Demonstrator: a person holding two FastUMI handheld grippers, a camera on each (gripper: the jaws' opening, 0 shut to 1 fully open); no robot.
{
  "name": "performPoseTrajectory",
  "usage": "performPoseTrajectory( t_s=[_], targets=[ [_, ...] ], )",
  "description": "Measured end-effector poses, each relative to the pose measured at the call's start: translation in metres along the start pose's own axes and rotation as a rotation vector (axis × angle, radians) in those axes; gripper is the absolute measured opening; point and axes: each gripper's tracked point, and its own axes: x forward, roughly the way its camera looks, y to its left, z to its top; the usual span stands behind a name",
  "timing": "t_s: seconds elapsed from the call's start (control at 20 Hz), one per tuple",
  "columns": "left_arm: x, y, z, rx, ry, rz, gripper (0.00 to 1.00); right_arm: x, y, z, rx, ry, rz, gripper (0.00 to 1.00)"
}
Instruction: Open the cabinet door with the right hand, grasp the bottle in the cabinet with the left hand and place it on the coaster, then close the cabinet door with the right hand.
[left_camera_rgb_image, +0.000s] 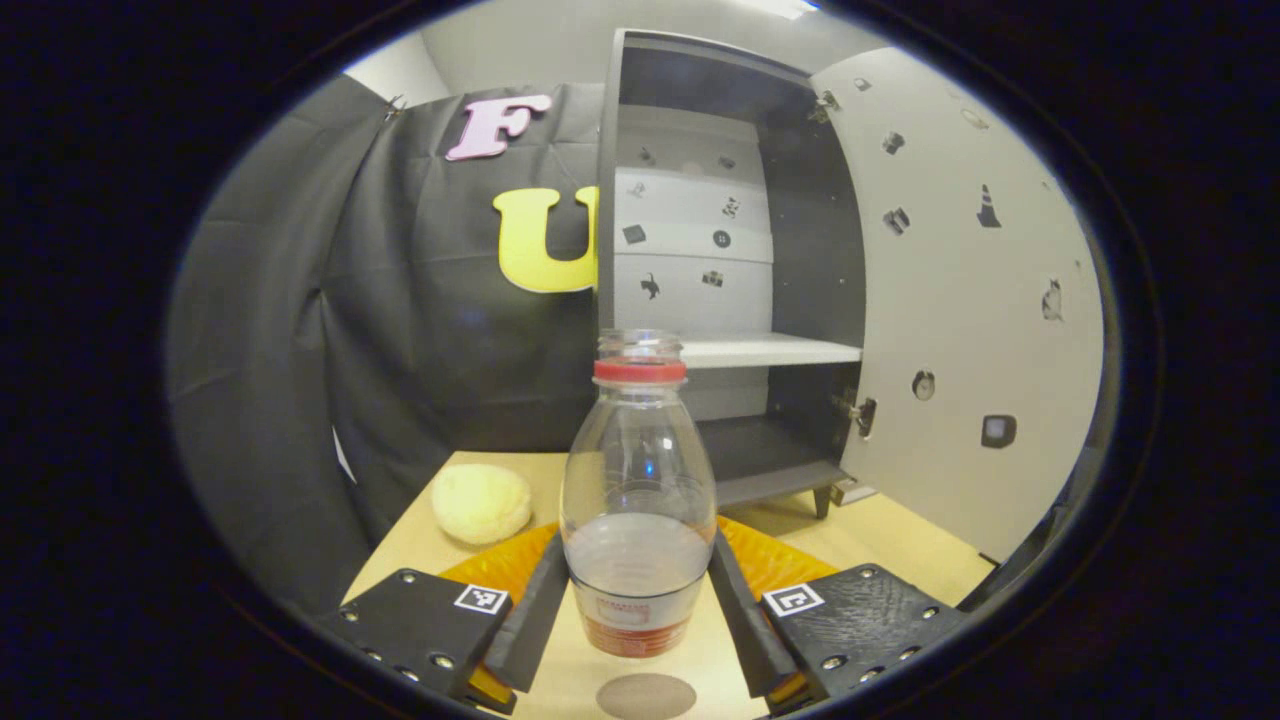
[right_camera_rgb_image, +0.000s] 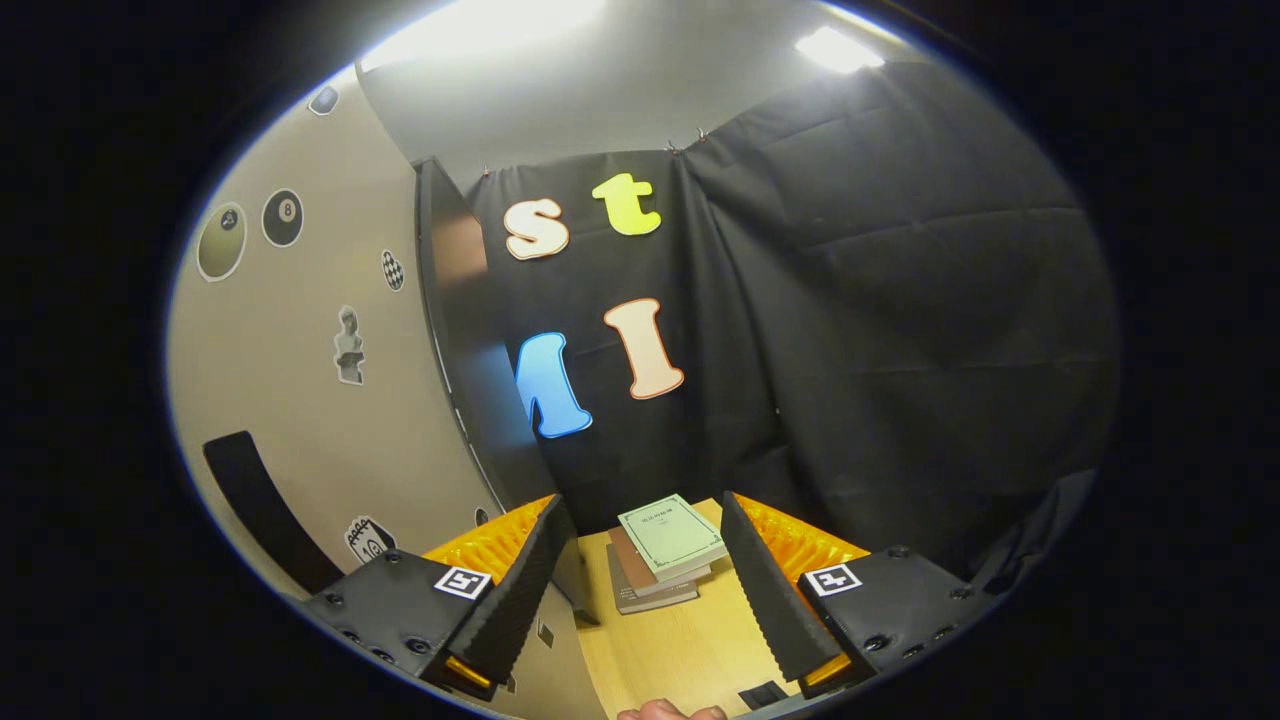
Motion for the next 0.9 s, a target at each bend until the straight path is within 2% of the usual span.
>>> performPoseTrajectory(
  t_s=[0.1, 0.15, 0.3, 0.35, 0.55, 0.8, 0.85, 0.9],
  targets=[
    [-0.011, -0.002, -0.027, 0.027, 0.003, 0.016, 0.77, -0.006, 0.013, -0.011, 0.005, 0.027, 0.033, 0.98],
    [-0.015, -0.004, -0.043, 0.026, 0.012, 0.023, 0.75, -0.009, 0.015, -0.014, -0.002, 0.033, 0.035, 0.98],
    [-0.025, -0.005, -0.085, 0.006, 0.034, 0.044, 0.80, -0.017, 0.011, -0.018, -0.022, 0.033, 0.006, 0.98],
    [-0.026, -0.006, -0.096, 0.006, 0.038, 0.047, 0.75, -0.018, 0.010, -0.019, -0.010, 0.035, 0.000, 0.98],
    [-0.023, -0.009, -0.119, 0.029, 0.015, 0.063, 0.75, -0.021, -0.004, -0.015, 0.018, 0.024, -0.041, 0.98],
    [-0.014, -0.010, -0.138, 0.004, -0.003, 0.081, 0.75, -0.024, -0.007, -0.022, 0.006, 0.050, -0.066, 0.98],
    [-0.015, -0.010, -0.142, -0.015, -0.005, 0.081, 0.77, -0.024, -0.004, -0.022, -0.001, 0.052, -0.064, 0.98],
    [-0.015, -0.012, -0.145, -0.033, -0.004, 0.083, 0.75, -0.025, -0.001, -0.023, -0.010, 0.053, -0.063, 0.98]
  ],
)
